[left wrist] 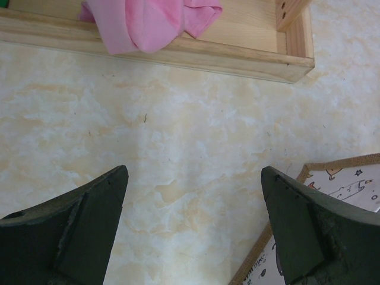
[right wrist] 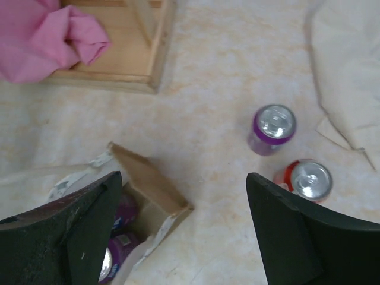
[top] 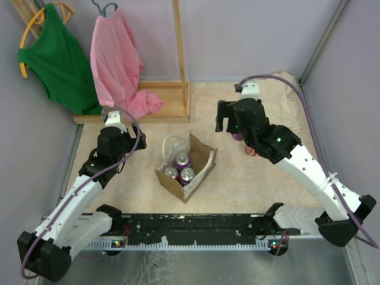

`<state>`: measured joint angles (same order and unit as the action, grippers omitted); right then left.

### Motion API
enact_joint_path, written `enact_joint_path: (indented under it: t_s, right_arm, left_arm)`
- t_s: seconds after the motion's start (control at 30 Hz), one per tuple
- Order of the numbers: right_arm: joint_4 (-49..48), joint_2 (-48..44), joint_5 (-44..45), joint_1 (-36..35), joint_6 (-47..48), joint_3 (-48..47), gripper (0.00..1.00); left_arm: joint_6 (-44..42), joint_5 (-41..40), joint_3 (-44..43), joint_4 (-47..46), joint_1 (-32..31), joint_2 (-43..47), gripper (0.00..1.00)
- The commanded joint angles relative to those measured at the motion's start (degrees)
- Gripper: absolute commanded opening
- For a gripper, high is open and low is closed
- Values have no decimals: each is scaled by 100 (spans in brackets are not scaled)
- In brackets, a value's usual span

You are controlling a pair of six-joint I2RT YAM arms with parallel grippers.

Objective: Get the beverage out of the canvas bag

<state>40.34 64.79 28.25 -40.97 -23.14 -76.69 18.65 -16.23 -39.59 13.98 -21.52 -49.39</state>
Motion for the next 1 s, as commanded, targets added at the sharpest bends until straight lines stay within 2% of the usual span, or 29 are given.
enact_joint_path:
  t_s: [0.0,0.13,0.33,0.4,0.5,0.7,0.97]
  right_arm:
    - [-303,440,-183,-859,558,-466,85]
    - [-220,1137,20,-1360,683,-540,82]
    - [-688,1508,-809,-1573,420,-58,75]
    - [-748,1631,-1011,-1639,379,42,76]
    - [-883,1803,-1267,-1783,383,184,82]
    - [-1110,2172,-1591,-2046,363,338,86]
    - [-1176,2661,-1171,-2090,324,326,88]
  left_arm:
    - [63,71,64,-104,-16,37,100]
    - [83,100,54,-93,-15,48,100]
    - [101,53,86,-14,-19,159,100]
    - [107,59,100,-18,-16,190,100]
    - [117,84,110,-17,-17,180,100]
    - [150,128,110,-27,-14,136,100]
    - [131,103,119,-40,-19,161,100]
